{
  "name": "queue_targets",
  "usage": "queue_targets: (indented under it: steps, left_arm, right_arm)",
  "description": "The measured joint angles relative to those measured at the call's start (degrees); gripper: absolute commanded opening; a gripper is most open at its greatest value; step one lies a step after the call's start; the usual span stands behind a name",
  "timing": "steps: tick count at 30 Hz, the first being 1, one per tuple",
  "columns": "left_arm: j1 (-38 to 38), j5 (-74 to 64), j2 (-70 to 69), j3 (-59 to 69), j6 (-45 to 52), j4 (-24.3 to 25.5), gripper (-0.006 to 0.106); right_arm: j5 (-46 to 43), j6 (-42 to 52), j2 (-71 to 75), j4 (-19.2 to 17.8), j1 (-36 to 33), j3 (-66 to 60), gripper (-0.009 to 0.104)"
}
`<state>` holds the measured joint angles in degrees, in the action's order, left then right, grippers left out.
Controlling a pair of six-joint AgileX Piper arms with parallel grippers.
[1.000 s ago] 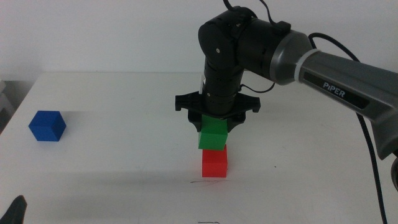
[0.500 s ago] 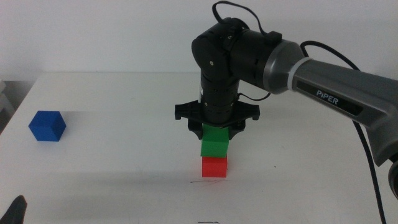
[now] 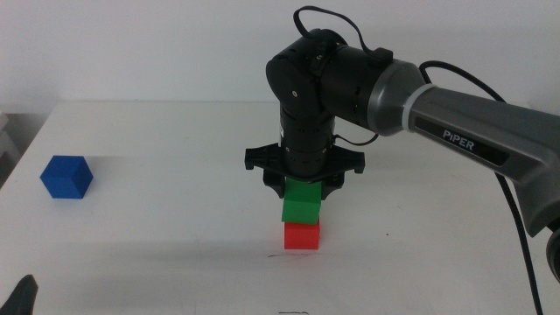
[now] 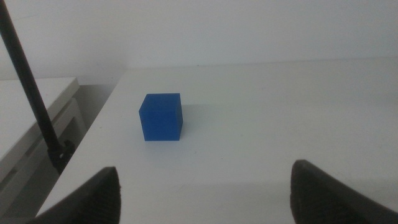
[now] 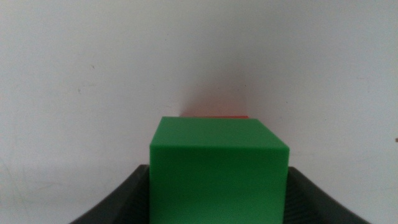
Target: Stack red cubes first, then green, then blue cubes in a specific spot.
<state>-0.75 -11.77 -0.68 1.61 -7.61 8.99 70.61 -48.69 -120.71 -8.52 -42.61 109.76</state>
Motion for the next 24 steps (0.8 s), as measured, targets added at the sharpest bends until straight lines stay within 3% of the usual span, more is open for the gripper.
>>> queue_targets:
  steps: [20, 24]
  left_arm:
    - [0.0, 0.0, 0.0, 0.0, 0.0, 0.0, 0.093]
    - [0.0, 0.0, 0.0, 0.0, 0.0, 0.0, 0.093]
  right_arm:
    - [-1.3, -2.9, 0.7, -0.8, 0.0, -2.3, 0.001]
    - [-1.3, -2.9, 0.7, -0.3, 0.0, -2.3, 0.016]
